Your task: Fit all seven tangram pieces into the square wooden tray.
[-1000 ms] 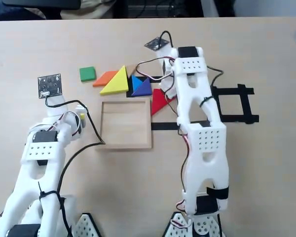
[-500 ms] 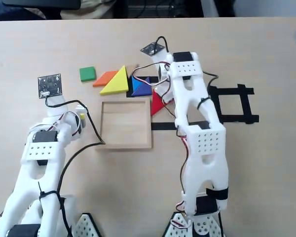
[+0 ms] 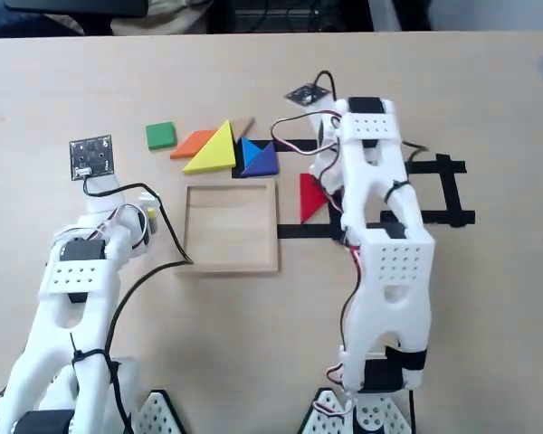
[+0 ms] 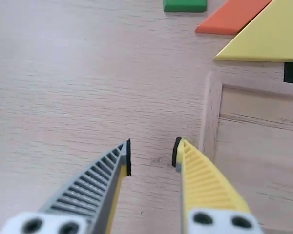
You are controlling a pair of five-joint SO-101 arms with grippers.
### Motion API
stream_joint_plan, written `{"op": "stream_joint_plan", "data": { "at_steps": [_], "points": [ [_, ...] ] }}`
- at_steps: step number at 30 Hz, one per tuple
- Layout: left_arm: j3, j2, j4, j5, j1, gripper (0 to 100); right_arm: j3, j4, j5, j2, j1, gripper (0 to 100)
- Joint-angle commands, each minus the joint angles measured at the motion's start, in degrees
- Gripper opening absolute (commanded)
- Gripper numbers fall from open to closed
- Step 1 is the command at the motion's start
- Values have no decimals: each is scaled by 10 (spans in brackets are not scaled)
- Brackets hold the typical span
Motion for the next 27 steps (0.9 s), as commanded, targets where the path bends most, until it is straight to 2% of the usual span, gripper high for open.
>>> {"op": "stream_joint_plan", "data": {
  "at_steps": [1,7,14,20,27],
  "points": [
    [-7,-4,-9,1,2,166,14,10,11,-3,34,11],
    [-7,-4,-9,1,3,166,44,59,68,11,25,11],
    [-8,-4,-9,1,4,166,36,67,76,25,12,11],
    [-8,-3,-9,1,5,166,-7,57,74,29,-34,11],
    [-7,-3,-9,1,6,166,-116,48,72,59,-19,11]
  ]
}}
